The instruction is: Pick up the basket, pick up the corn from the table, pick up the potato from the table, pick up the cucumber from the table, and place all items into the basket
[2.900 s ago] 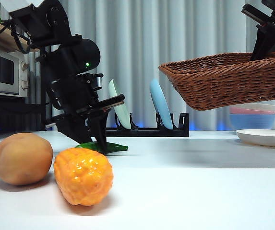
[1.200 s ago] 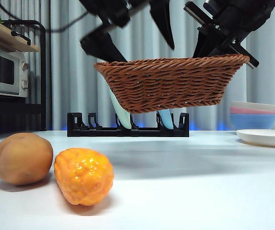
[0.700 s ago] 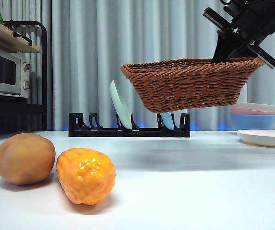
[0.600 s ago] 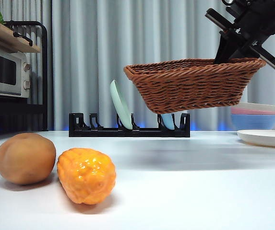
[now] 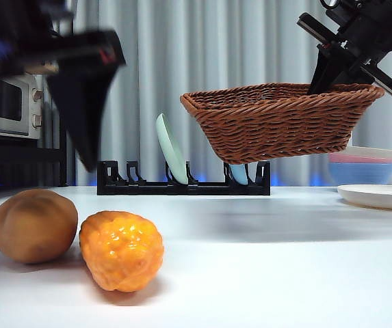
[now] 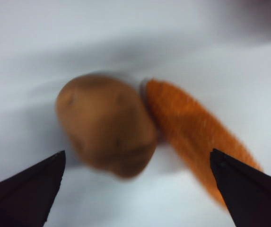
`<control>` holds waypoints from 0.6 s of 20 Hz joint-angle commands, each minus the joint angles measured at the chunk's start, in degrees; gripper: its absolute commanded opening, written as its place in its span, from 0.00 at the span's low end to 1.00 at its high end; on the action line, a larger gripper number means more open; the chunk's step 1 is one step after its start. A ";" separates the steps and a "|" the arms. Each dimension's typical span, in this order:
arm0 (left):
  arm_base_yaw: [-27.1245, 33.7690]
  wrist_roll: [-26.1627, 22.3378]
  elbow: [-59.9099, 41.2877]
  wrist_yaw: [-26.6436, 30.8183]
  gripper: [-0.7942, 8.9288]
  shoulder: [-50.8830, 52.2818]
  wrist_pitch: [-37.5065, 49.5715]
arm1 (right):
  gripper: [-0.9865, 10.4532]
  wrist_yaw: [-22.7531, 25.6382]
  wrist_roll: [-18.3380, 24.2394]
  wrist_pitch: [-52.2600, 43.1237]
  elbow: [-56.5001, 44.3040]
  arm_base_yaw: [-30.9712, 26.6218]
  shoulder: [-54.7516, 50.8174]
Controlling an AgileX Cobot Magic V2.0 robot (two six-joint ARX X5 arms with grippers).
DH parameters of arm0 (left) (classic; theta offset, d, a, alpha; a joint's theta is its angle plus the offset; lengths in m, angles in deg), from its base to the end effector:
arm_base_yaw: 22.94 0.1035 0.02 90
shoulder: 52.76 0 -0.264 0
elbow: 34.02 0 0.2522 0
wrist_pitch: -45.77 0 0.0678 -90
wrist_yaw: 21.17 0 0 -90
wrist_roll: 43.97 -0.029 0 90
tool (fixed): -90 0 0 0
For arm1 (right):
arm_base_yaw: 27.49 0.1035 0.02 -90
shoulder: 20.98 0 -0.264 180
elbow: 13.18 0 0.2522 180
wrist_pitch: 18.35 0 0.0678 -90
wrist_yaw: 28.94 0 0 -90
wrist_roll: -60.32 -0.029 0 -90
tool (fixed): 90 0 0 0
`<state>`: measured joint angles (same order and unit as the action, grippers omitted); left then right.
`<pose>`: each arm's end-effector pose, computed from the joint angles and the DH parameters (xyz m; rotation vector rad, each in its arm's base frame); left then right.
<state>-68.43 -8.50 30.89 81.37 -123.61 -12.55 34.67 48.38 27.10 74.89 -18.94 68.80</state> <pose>0.1629 -0.1567 0.2402 -0.0035 1.0864 -0.1833 0.3292 0.0625 0.2912 0.3200 0.8841 0.4876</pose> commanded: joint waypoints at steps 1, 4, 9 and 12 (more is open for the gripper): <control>3.72 0.72 -0.15 -2.27 0.75 -0.52 2.54 | 0.08 -0.70 0.50 -0.83 0.46 0.07 0.33; 10.69 -1.18 -0.17 -5.84 0.75 -1.95 2.93 | 0.08 -0.70 0.48 -0.83 0.46 0.09 0.33; 16.04 -3.26 -0.17 -12.22 0.75 -5.51 5.53 | 0.08 -0.68 0.48 -0.85 0.46 0.07 0.33; 16.26 -3.91 -0.17 -13.27 0.75 -10.49 7.02 | 0.08 -0.68 0.48 -0.85 0.46 0.07 0.33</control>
<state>-52.30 -11.45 31.05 68.14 -133.42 -5.60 34.65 48.99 27.10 74.89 -18.94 68.80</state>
